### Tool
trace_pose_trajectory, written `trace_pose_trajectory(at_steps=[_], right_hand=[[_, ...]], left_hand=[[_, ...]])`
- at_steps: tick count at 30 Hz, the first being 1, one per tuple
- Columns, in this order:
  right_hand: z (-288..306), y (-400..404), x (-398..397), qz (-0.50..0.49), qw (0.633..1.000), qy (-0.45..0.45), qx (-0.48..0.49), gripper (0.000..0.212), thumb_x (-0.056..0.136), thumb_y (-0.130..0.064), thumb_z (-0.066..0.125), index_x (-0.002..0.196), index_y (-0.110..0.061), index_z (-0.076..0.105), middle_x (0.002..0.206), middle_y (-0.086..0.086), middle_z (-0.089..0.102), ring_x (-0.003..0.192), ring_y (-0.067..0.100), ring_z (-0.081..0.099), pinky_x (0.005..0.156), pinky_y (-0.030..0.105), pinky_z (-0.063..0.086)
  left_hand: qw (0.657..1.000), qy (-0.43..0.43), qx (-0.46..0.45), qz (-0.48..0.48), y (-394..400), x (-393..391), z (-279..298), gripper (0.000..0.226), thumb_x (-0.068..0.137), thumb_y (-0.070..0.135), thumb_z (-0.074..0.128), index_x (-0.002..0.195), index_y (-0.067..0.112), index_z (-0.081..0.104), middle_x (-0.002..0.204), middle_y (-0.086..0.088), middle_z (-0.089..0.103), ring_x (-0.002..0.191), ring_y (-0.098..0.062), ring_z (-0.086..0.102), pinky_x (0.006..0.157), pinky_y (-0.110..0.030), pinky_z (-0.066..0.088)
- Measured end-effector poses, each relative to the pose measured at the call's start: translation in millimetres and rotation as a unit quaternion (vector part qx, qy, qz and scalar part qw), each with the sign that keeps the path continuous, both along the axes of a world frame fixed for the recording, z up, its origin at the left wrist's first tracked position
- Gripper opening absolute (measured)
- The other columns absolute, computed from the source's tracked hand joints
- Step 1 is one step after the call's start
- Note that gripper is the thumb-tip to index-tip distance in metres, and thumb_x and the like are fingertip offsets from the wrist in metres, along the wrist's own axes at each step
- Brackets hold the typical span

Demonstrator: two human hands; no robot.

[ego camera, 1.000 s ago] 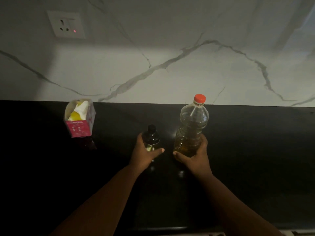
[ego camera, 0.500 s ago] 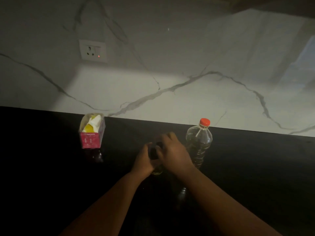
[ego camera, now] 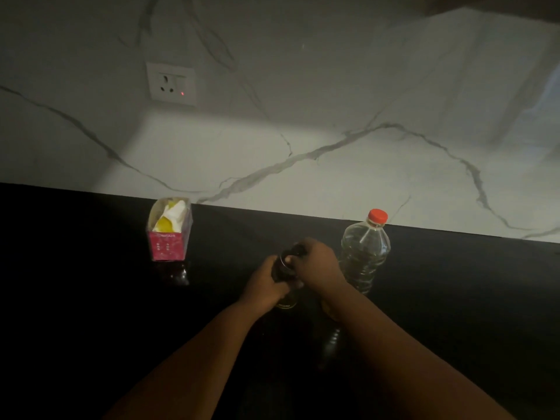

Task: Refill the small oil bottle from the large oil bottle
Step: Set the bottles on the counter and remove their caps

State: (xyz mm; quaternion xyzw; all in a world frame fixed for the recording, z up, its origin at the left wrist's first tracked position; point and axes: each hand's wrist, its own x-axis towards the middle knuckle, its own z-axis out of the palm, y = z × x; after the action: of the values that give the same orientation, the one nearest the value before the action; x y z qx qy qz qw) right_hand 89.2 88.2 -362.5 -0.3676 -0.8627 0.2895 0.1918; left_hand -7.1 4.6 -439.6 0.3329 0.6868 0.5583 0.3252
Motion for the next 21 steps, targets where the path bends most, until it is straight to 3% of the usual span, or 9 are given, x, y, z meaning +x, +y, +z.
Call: trace_pose_trajectory(at_steps=[2,5,7,9,11,14,16,18,21], right_hand=[[11,-3,7,-0.017,0.996,0.061,-0.059,0.02,0.082,-0.022,0.071,0.099,-0.016,0.064,0.087,-0.005,0.063,0.081,0.012,0.06,0.067,0.021,0.048],[36,-13,26,-0.009,0.965,0.165,-0.203,0.015,0.08,-0.011,0.074,0.091,-0.006,0.065,0.081,0.006,0.067,0.071,0.014,0.065,0.056,0.015,0.05],[56,-24,41,0.041,0.924,0.195,-0.327,0.006,0.084,-0.005,0.068,0.083,-0.001,0.064,0.075,0.015,0.063,0.065,0.018,0.061,0.059,0.022,0.051],[72,-35,55,0.075,0.859,0.234,-0.449,0.007,0.087,-0.003,0.062,0.081,-0.001,0.06,0.072,0.013,0.06,0.065,0.019,0.059,0.062,0.026,0.051],[86,-42,70,0.086,0.795,0.295,-0.523,0.002,0.086,0.0,0.06,0.085,-0.001,0.059,0.079,0.013,0.062,0.071,0.019,0.062,0.064,0.024,0.057],[107,-47,100,0.135,0.683,0.414,-0.586,0.018,0.081,0.007,0.058,0.098,0.003,0.064,0.096,0.018,0.06,0.075,0.022,0.068,0.064,0.026,0.06],[118,-44,123,0.166,0.641,0.471,-0.583,0.05,0.068,0.01,0.063,0.118,0.002,0.06,0.1,0.02,0.057,0.073,0.023,0.067,0.066,0.026,0.06],[127,-38,148,0.189,0.636,0.501,-0.556,0.073,0.058,0.011,0.07,0.128,0.0,0.054,0.097,0.019,0.059,0.075,0.022,0.066,0.069,0.026,0.059],[126,-23,180,0.141,0.661,0.53,-0.512,0.064,0.054,0.005,0.077,0.116,-0.001,0.063,0.089,0.014,0.063,0.076,0.02,0.065,0.07,0.026,0.058]], left_hand=[[1.0,0.0,-0.007,-0.016,-1,-1,2,0.055,0.067,0.028,0.089,0.103,0.048,0.052,0.109,0.015,0.064,0.113,-0.015,0.061,0.092,-0.036,0.05],[0.998,0.054,-0.02,-0.03,-3,0,8,0.078,0.05,0.051,0.089,0.115,0.049,0.046,0.126,0.011,0.059,0.126,-0.02,0.053,0.107,-0.05,0.043],[0.978,0.193,-0.071,-0.025,0,0,14,0.108,0.046,0.072,0.078,0.141,0.041,0.035,0.151,0.003,0.042,0.145,-0.025,0.031,0.12,-0.058,0.017],[0.948,0.307,-0.075,-0.023,4,3,22,0.126,0.055,0.081,0.07,0.155,0.034,0.009,0.165,0.002,0.016,0.153,-0.02,0.0,0.118,-0.051,-0.014],[0.937,0.346,-0.035,-0.039,10,10,38,0.128,0.06,0.086,0.06,0.156,0.03,-0.004,0.167,0.002,0.003,0.151,-0.014,-0.014,0.114,-0.044,-0.023],[0.938,0.341,0.011,-0.058,20,25,66,0.129,0.058,0.086,0.055,0.157,0.027,-0.002,0.167,-0.002,0.005,0.151,-0.012,-0.014,0.117,-0.041,-0.022],[0.943,0.323,0.035,-0.067,26,40,79,0.126,0.059,0.085,0.061,0.156,0.031,0.002,0.167,-0.001,0.005,0.152,-0.016,-0.012,0.119,-0.043,-0.016],[0.948,0.305,0.051,-0.082,32,57,86,0.125,0.061,0.076,0.073,0.156,0.034,0.003,0.166,-0.001,0.008,0.153,-0.022,-0.008,0.121,-0.047,-0.009],[0.964,0.241,0.051,-0.099,40,75,94,0.129,0.055,0.07,0.079,0.155,0.034,0.006,0.163,-0.001,0.019,0.151,-0.031,0.006,0.12,-0.055,0.014]])
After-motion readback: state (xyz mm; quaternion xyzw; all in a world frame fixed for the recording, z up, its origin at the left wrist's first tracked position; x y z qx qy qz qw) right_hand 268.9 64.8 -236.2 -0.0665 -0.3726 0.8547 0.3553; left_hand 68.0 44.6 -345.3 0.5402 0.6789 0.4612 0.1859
